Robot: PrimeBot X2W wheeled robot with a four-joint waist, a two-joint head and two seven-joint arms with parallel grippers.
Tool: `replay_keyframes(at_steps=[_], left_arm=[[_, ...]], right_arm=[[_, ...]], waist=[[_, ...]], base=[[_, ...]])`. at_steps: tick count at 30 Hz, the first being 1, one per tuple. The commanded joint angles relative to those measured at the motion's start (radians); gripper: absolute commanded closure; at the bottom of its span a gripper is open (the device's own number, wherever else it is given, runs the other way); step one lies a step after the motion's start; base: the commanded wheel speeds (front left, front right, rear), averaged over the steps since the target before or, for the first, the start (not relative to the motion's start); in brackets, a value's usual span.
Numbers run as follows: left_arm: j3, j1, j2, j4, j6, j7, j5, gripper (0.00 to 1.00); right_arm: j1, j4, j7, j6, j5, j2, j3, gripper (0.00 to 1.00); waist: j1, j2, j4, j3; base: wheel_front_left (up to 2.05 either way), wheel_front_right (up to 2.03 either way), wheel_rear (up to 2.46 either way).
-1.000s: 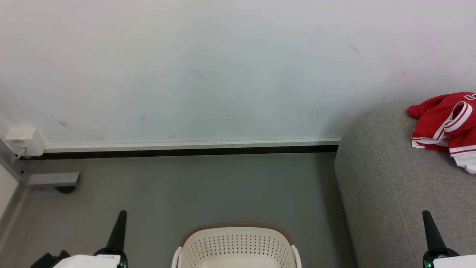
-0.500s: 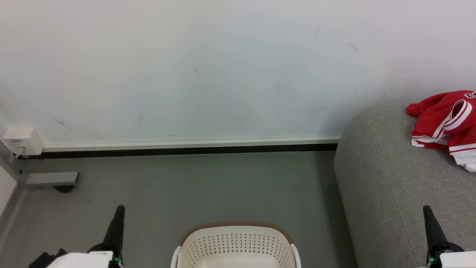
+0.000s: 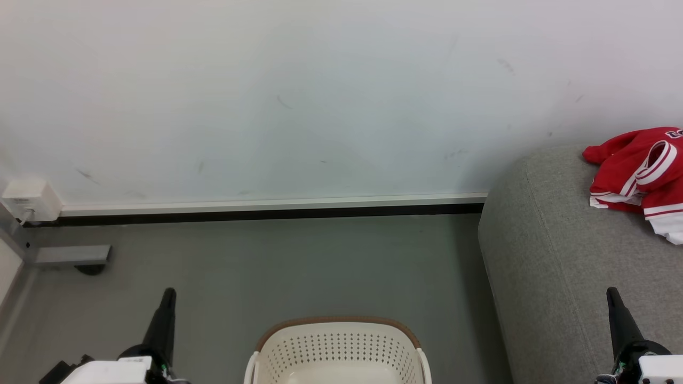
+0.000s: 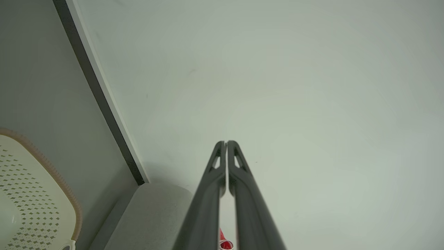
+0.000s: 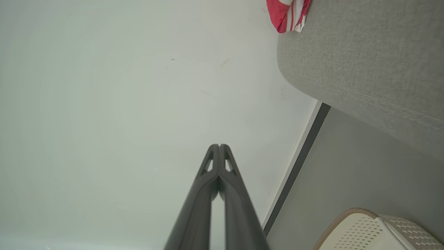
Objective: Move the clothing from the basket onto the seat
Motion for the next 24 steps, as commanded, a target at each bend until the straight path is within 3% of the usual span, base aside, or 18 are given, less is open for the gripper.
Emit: replay_keyframes(at_steps=[1,11,24], left_arm=[[0.007,-0.012,0.002,-0.006,-0.006,0.006,-0.030,1.00],[0.015,-0.014,0.001,-0.014,-0.012,0.024,-0.091,1.00],[0.014,-0.013,0.001,-0.013,-0.011,0.023,-0.088,1.00]], right_arm=[[-0.012,-0.009,0.007,-0.002,0.025,0.003,-0.006,1.00],[-0.023,-0.011,0.023,-0.002,0.086,0.007,-0.013,1.00],[-0.022,-0.010,0.022,-0.002,0.082,0.007,-0.012,1.00]], waist=[[-0.0001,0.0000,0.000,0.001],[-0.0001,0.0000,-0.003,0.005],[-0.0001,0.0000,-0.003,0.005]], base=[[0.00,0.00,0.00],[0.00,0.00,0.00],[0.00,0.00,0.00]])
